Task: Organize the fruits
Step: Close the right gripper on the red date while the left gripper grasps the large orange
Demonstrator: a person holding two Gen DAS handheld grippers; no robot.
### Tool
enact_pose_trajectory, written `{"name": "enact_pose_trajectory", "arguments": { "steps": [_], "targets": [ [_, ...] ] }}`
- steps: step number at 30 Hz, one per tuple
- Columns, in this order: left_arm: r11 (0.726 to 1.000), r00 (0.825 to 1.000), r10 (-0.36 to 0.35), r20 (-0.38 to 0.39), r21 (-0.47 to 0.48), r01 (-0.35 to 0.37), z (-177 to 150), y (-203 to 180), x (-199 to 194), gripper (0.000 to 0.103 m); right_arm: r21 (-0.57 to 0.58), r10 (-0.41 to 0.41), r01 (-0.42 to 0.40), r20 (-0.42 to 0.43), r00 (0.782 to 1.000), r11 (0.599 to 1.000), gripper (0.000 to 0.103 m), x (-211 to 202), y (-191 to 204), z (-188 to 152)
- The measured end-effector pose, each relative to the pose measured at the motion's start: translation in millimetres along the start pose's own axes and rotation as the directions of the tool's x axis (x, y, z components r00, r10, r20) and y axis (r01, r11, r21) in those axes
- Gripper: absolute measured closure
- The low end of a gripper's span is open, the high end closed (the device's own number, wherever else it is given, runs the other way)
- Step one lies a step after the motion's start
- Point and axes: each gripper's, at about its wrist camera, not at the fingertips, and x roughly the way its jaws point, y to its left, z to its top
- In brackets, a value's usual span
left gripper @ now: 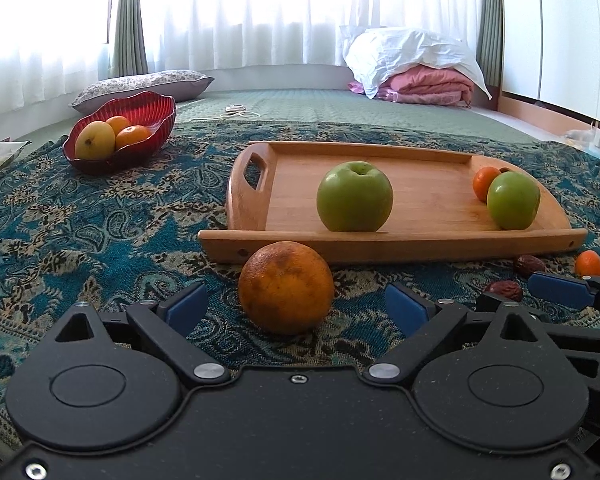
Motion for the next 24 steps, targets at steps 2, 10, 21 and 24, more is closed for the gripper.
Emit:
{"name": "enact_pose_trajectory", "arguments": {
  "steps": [2, 10, 21, 24],
  "targets": [
    [1.000, 1.000, -0.002, 0.000, -0.002, 0.002, 0.2, -0.3, 1.4, 0.008, 0.012, -0.003, 0.003, -0.002, 1.000, 1.000, 0.048, 1.6, -0.3, 0.0],
    [1.000, 1.000, -0.005, 0.000, -0.017, 0.005, 0.5, 0.2, 5.0, 0.012, 0.043, 0.007, -0.007, -0.005, 1.000, 0.999, 0.052, 4.6, 0.1, -0.6],
    [0.999, 1.000, -0.011, -0.017, -0.047, 0.010, -0.4, 2.1, 9.1, 0.029, 0.052, 0.007, -0.006, -0.008, 1.000, 0.999, 0.063, 8.1, 4.1, 1.0],
    [0.999, 1.000, -0.011, -0.025, -0.048, 0.010, -0.5, 2.9, 10.7, 0.036, 0.052, 0.006, -0.005, -0.008, 1.000, 0.999, 0.065, 8.3, 4.0, 1.2]
  ]
}}
